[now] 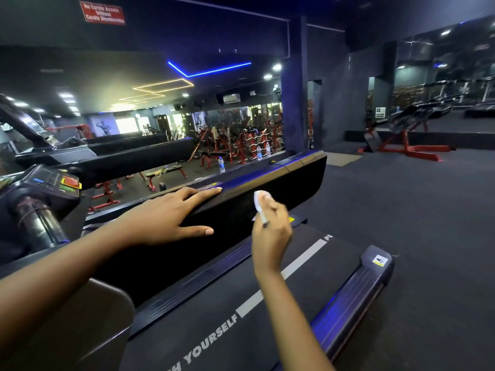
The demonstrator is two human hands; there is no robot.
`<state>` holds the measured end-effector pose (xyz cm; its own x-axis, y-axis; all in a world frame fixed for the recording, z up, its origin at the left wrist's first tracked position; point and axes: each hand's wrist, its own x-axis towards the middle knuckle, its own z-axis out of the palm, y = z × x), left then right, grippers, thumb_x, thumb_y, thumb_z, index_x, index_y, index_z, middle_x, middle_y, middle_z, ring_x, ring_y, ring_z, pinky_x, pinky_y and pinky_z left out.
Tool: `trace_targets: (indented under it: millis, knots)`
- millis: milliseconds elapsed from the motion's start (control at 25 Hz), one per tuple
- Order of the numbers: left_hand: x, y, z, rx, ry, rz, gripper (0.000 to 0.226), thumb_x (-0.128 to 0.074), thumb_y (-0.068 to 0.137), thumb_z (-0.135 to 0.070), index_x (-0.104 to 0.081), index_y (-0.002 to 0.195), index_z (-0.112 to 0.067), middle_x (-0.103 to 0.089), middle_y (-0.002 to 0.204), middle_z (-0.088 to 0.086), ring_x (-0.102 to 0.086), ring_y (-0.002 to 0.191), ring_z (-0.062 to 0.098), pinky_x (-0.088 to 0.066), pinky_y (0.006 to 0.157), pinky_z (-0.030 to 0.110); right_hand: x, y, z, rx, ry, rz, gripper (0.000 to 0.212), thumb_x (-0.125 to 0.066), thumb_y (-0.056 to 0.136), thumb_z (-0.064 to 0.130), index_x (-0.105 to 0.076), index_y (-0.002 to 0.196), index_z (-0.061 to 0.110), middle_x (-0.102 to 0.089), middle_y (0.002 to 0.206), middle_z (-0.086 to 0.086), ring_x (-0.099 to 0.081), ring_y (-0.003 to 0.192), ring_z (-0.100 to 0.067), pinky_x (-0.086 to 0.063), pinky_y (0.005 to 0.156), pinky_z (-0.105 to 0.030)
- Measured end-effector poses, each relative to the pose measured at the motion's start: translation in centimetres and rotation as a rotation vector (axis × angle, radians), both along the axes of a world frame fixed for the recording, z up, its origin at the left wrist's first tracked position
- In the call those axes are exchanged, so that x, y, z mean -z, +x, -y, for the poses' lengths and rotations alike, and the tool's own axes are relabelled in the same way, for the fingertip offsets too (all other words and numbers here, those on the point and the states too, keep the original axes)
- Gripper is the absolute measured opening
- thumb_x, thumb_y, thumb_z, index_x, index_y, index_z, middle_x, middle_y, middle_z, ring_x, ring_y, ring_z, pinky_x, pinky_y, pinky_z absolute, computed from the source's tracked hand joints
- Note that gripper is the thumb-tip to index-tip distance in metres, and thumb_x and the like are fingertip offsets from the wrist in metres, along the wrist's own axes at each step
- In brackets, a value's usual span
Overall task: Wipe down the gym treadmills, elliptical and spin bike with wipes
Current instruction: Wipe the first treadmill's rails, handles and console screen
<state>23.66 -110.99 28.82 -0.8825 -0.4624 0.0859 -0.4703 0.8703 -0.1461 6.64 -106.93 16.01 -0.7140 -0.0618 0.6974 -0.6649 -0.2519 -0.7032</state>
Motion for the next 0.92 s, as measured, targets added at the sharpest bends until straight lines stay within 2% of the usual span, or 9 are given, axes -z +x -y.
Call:
trace_targets:
  millis: [160,200,360,400,520,560,720,840,920]
  knots:
    - [0.2,0.2,0.2,0.010,-0.009,-0.010,0.092,-0.002,0.050,-0.095,0.022,0.131,-0.059,-0.021,0.153,-0.009,-0.033,0.135,0.013,-0.036,0.101,0.029,1.1,4.2,-1.5,0.005,-0.028,-0.262,0.031,-0.050,0.083,0.008,-0.073,0.103,0.011,-0.066,0.093,-0.004,-0.060,0.086,-0.011,-0.044,0.082,-0.014]
    - [0.2,0.2,0.3,0.013,-0.010,-0.007,0.094,0.000,0.048,-0.096,0.022,0.131,-0.059,-0.021,0.153,-0.008,-0.033,0.135,0.013,-0.037,0.101,0.029,1.0,3.2,-1.7,-0.021,-0.034,-0.238,0.032,-0.050,0.081,0.005,-0.073,0.102,0.011,-0.067,0.096,-0.004,-0.061,0.089,-0.011,-0.045,0.083,-0.014]
    - [0.2,0.2,0.5,0.018,-0.016,-0.001,0.092,-0.006,0.053,-0.093,0.021,0.133,-0.058,-0.022,0.153,-0.007,-0.036,0.134,0.014,-0.037,0.101,0.030,0.9,-4.1,-1.4,-0.027,-0.059,0.201,0.037,-0.054,0.079,-0.015,-0.070,0.107,0.004,-0.065,0.103,-0.003,-0.065,0.094,-0.022,-0.041,0.081,-0.002]
    - [0.2,0.1,0.5,0.018,-0.019,0.001,0.092,-0.007,0.054,-0.092,0.021,0.134,-0.057,-0.023,0.152,-0.007,-0.036,0.133,0.014,-0.037,0.101,0.029,1.1,-5.0,-1.1,-0.012,-0.036,0.212,0.038,-0.054,0.079,-0.017,-0.069,0.109,0.001,-0.066,0.104,-0.008,-0.065,0.095,-0.025,-0.041,0.082,-0.002]
    - [0.2,0.1,0.6,0.023,-0.037,-0.006,0.099,-0.007,0.054,-0.092,0.015,0.142,-0.053,-0.025,0.151,-0.006,-0.038,0.132,0.014,-0.037,0.101,0.028,2.2,-4.5,-0.1,-0.006,0.000,0.190,0.035,-0.059,0.080,-0.014,-0.069,0.109,0.003,-0.068,0.096,-0.016,-0.067,0.088,-0.033,-0.045,0.079,-0.019]
    - [0.2,0.1,0.6,0.021,-0.039,-0.012,0.102,-0.006,0.052,-0.094,0.013,0.143,-0.052,-0.026,0.150,-0.006,-0.038,0.131,0.014,-0.037,0.100,0.028,2.5,-3.7,0.1,-0.008,-0.011,0.197,0.034,-0.060,0.079,-0.011,-0.070,0.108,0.005,-0.068,0.091,-0.015,-0.067,0.084,-0.033,-0.045,0.076,-0.020]
    - [0.3,0.0,0.8,0.016,-0.048,-0.003,0.105,-0.005,0.053,-0.096,0.010,0.145,-0.050,-0.027,0.149,-0.005,-0.041,0.128,0.015,-0.039,0.099,0.028,2.8,1.5,0.0,0.030,-0.097,0.231,0.033,-0.058,0.075,-0.005,-0.073,0.101,0.008,-0.067,0.085,-0.009,-0.063,0.082,-0.013,-0.041,0.074,-0.006]
    - [0.4,-0.1,0.7,-0.025,-0.065,0.016,0.090,-0.020,0.070,-0.088,0.009,0.146,-0.049,-0.024,0.152,-0.004,-0.038,0.132,0.018,-0.040,0.103,0.034,2.8,6.0,-1.0,-0.023,-0.080,0.131,0.033,-0.057,0.075,-0.003,-0.073,0.101,0.008,-0.068,0.092,-0.005,-0.060,0.092,-0.006,-0.045,0.082,-0.009]
    - [0.2,-0.3,0.2,-0.058,-0.066,0.035,0.087,-0.029,0.074,-0.076,0.010,0.146,-0.048,-0.021,0.154,-0.003,-0.035,0.136,0.019,-0.039,0.104,0.038,2.5,6.9,-2.4,-0.117,-0.034,0.029,0.036,-0.056,0.074,-0.006,-0.073,0.102,0.009,-0.068,0.095,-0.004,-0.060,0.093,-0.004,-0.042,0.085,-0.004]
